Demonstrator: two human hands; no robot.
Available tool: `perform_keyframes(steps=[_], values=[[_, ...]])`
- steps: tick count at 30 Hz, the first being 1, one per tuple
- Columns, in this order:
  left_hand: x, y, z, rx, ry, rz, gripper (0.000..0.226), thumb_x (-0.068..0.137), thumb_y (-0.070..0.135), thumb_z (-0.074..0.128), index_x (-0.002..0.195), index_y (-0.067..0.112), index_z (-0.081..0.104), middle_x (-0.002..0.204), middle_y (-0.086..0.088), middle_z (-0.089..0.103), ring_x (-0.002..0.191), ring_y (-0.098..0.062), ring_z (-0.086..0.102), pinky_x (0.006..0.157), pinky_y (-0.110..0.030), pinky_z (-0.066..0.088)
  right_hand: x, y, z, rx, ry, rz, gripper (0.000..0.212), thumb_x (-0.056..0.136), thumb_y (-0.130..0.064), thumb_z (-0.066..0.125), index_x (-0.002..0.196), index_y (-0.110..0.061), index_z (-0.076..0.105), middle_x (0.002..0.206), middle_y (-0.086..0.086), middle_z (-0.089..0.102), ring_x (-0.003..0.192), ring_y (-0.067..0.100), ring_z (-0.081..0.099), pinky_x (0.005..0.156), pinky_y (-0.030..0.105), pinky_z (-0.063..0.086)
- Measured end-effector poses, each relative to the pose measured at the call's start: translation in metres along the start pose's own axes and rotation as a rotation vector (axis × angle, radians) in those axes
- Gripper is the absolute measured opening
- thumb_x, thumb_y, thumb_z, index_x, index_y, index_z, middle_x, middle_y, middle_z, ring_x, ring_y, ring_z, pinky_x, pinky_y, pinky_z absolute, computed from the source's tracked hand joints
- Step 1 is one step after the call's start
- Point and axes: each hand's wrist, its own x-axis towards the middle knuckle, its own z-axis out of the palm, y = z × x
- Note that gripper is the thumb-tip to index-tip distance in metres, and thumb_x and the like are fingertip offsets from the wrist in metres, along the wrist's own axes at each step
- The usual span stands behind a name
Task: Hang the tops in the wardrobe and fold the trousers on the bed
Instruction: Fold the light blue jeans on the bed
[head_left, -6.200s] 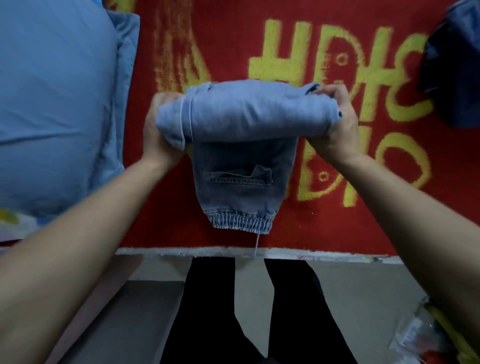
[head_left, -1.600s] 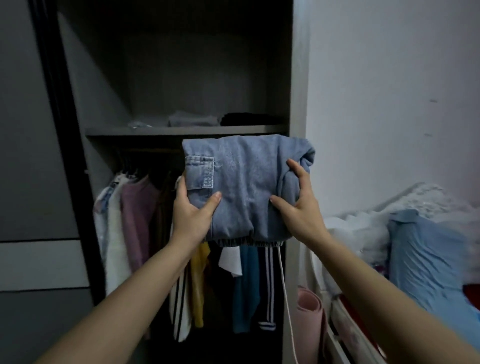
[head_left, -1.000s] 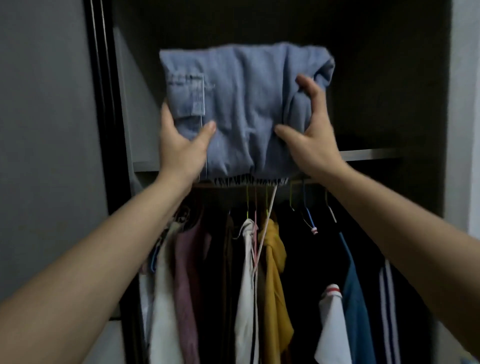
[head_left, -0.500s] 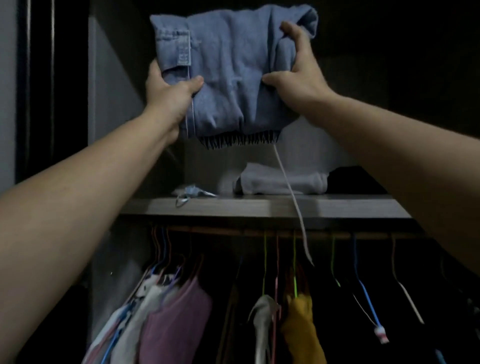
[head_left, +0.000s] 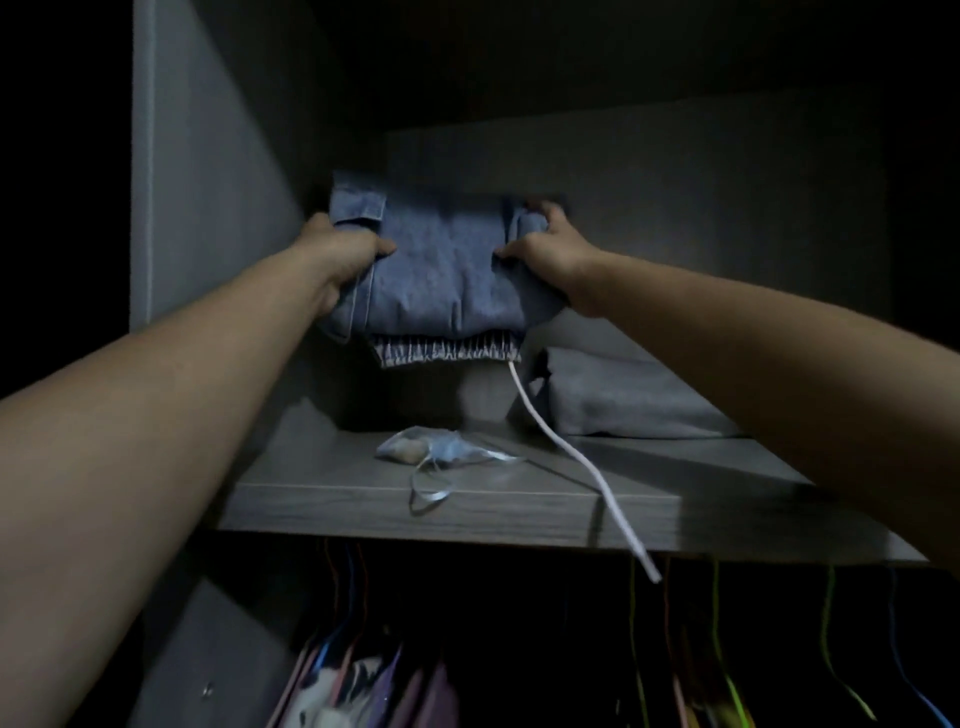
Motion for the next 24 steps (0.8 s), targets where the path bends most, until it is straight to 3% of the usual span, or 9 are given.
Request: perform_keyframes(steps=[2, 4, 6, 8, 11, 14, 19, 21, 24], values=[[-0.001, -0.026, 0.001, 0.308, -0.137, -0.008, 0.046, 0.091, 0.03, 0.068, 0.128, 0.005, 0.057, 0.122, -0.006, 0.06, 0.105, -0.021, 0.061, 0.084, -0.03, 0.051, 0.006, 0.029, 0.018, -0.167, -0.197, 0.228, 0.051, 0.091, -0.048, 0.06, 0.13, -0.018, 0.049, 0.125, 0.016, 0.057, 0.103, 0.03, 0.059, 0.085, 0.046, 0.055], [-0.008, -0.046, 0.007, 0.568, -0.28, -0.014, 0.057, 0.096, 0.041, 0.059, 0.136, 0.001, 0.051, 0.132, -0.012, 0.056, 0.112, -0.023, 0.057, 0.094, -0.031, 0.047, 0.002, 0.05, 0.026, -0.484, -0.42, 0.374, 0.057, 0.098, -0.061, 0.042, 0.127, -0.013, 0.054, 0.127, 0.016, 0.057, 0.101, 0.028, 0.058, 0.081, 0.041, 0.05], [-0.006, -0.053, 0.015, 0.826, -0.35, 0.06, 0.066, 0.097, 0.047, 0.053, 0.149, 0.008, 0.037, 0.15, -0.017, 0.039, 0.132, -0.028, 0.044, 0.107, -0.031, 0.037, 0.001, 0.055, 0.028, -0.712, -0.5, 0.328, 0.056, 0.103, -0.054, 0.036, 0.135, -0.01, 0.052, 0.132, 0.011, 0.056, 0.111, 0.029, 0.058, 0.087, 0.038, 0.048], [0.0, -0.062, 0.02, 1.014, -0.399, 0.111, 0.063, 0.099, 0.05, 0.045, 0.153, 0.02, 0.031, 0.157, -0.02, 0.027, 0.144, -0.035, 0.027, 0.117, -0.037, 0.027, -0.003, 0.05, 0.029, -0.738, -0.518, 0.236, 0.052, 0.104, -0.05, 0.038, 0.137, -0.013, 0.052, 0.136, 0.01, 0.055, 0.123, 0.031, 0.055, 0.096, 0.038, 0.046], [0.007, -0.078, 0.023, 1.094, -0.6, 0.038, 0.057, 0.104, 0.049, 0.026, 0.148, 0.017, 0.041, 0.154, -0.014, 0.037, 0.14, -0.031, 0.037, 0.116, -0.039, 0.028, -0.01, 0.049, 0.035, -0.875, -0.623, 0.148, 0.059, 0.102, -0.057, 0.033, 0.147, -0.021, 0.044, 0.145, 0.003, 0.048, 0.131, 0.026, 0.047, 0.112, 0.042, 0.037], [0.008, -0.086, 0.021, 1.034, -0.628, -0.024, 0.057, 0.103, 0.051, 0.025, 0.146, 0.019, 0.045, 0.151, -0.009, 0.043, 0.136, -0.029, 0.043, 0.115, -0.041, 0.031, -0.011, 0.061, 0.044, -1.083, -0.721, 0.08, 0.068, 0.102, -0.062, 0.017, 0.154, -0.022, 0.034, 0.156, 0.006, 0.039, 0.139, 0.027, 0.039, 0.119, 0.044, 0.024], [-0.003, -0.084, 0.017, 1.072, -0.519, 0.173, 0.055, 0.107, 0.041, 0.022, 0.135, 0.007, 0.056, 0.143, -0.021, 0.05, 0.13, -0.035, 0.048, 0.11, -0.039, 0.036, -0.02, 0.046, 0.034, -1.117, -0.624, -0.01, 0.062, 0.104, -0.056, 0.022, 0.148, -0.018, 0.045, 0.149, 0.007, 0.047, 0.134, 0.027, 0.044, 0.114, 0.037, 0.029], [-0.01, -0.073, 0.011, 1.072, -0.308, 0.354, 0.052, 0.107, 0.037, 0.024, 0.116, 0.003, 0.063, 0.128, -0.027, 0.058, 0.116, -0.042, 0.055, 0.097, -0.043, 0.045, -0.023, 0.036, 0.019, -1.103, -0.495, -0.095, 0.057, 0.105, -0.054, 0.028, 0.143, -0.018, 0.05, 0.143, 0.009, 0.053, 0.127, 0.027, 0.05, 0.108, 0.036, 0.035], [-0.023, -0.048, -0.001, 0.954, 0.04, 0.577, 0.047, 0.104, 0.035, 0.027, 0.099, 0.007, 0.064, 0.114, -0.027, 0.062, 0.103, -0.046, 0.058, 0.082, -0.047, 0.047, -0.03, 0.019, -0.006, -1.093, -0.263, -0.189, 0.058, 0.103, -0.057, 0.032, 0.147, -0.022, 0.043, 0.143, 0.014, 0.05, 0.127, 0.032, 0.049, 0.101, 0.039, 0.04]])
